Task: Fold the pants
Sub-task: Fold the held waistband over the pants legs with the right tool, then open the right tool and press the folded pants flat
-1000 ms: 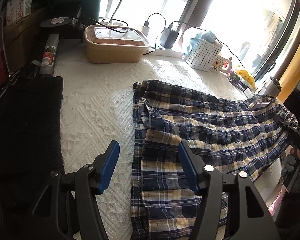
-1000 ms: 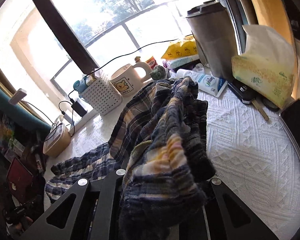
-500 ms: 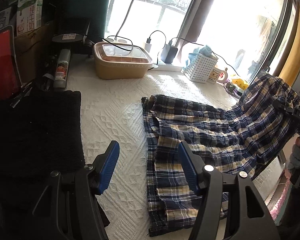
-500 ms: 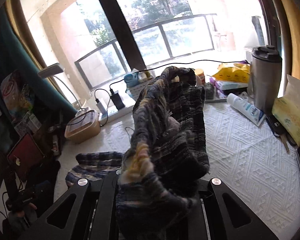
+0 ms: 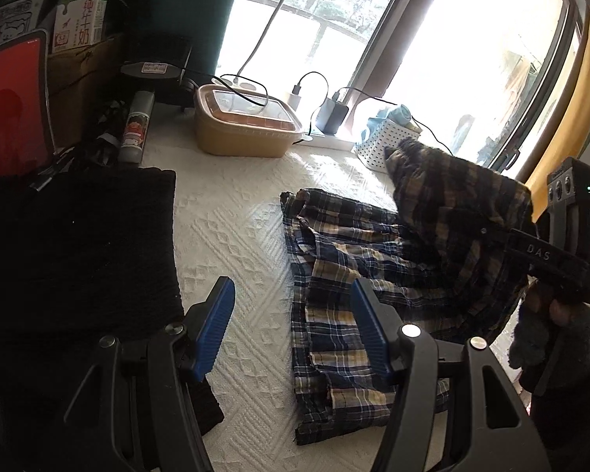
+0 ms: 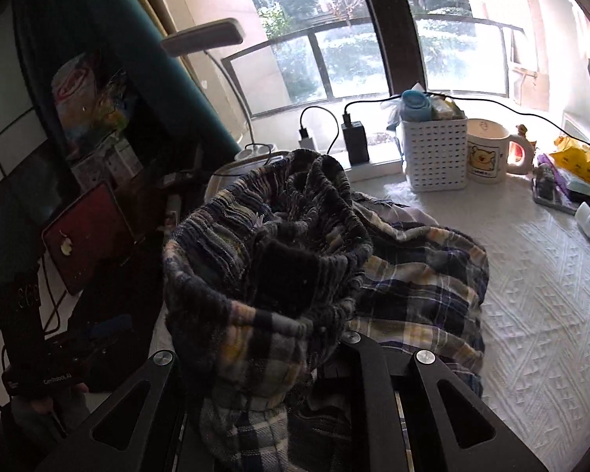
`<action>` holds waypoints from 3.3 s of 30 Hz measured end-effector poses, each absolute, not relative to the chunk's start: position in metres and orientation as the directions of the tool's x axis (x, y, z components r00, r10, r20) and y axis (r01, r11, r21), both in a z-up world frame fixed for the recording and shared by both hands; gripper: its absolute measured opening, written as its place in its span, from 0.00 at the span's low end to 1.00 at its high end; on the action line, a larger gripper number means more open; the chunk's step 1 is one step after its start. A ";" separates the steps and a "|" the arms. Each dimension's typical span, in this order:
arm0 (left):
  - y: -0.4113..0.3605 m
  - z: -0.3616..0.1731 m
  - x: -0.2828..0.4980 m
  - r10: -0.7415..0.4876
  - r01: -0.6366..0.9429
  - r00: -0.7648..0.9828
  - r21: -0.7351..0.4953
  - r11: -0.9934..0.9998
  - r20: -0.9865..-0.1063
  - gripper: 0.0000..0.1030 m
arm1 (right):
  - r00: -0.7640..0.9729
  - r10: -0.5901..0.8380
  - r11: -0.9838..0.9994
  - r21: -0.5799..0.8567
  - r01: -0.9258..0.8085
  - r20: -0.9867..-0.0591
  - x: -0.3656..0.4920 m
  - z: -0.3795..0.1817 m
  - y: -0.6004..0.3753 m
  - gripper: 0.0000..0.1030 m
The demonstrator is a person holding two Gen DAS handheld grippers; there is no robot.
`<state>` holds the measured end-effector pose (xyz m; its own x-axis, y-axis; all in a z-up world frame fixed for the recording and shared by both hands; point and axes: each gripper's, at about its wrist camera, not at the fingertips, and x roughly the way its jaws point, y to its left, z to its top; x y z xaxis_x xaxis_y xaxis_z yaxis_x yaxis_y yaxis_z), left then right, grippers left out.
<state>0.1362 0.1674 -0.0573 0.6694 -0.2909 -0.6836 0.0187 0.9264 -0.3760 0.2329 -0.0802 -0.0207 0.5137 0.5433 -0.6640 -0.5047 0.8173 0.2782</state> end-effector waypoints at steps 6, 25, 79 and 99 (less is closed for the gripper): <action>0.176 -0.057 0.131 -0.285 0.020 0.671 -0.368 0.930 -0.684 0.59 | 0.442 0.528 0.806 0.262 -0.532 -0.725 0.228 -0.053 -0.037 0.14; 0.181 -0.054 0.130 -0.243 -0.033 0.671 -0.355 0.934 -0.701 0.59 | 0.311 0.568 0.678 0.219 -0.702 -0.762 0.193 -0.066 0.008 0.81; 0.115 -0.049 0.179 -0.112 0.038 0.592 -0.112 0.993 -0.798 0.72 | 0.543 0.455 0.856 0.180 -0.484 -0.706 0.204 -0.059 -0.187 0.81; 0.140 -0.056 0.200 -0.112 -0.010 0.596 -0.146 0.989 -0.795 0.73 | 0.478 0.392 0.872 0.152 -0.466 -0.786 0.229 -0.084 -0.190 0.81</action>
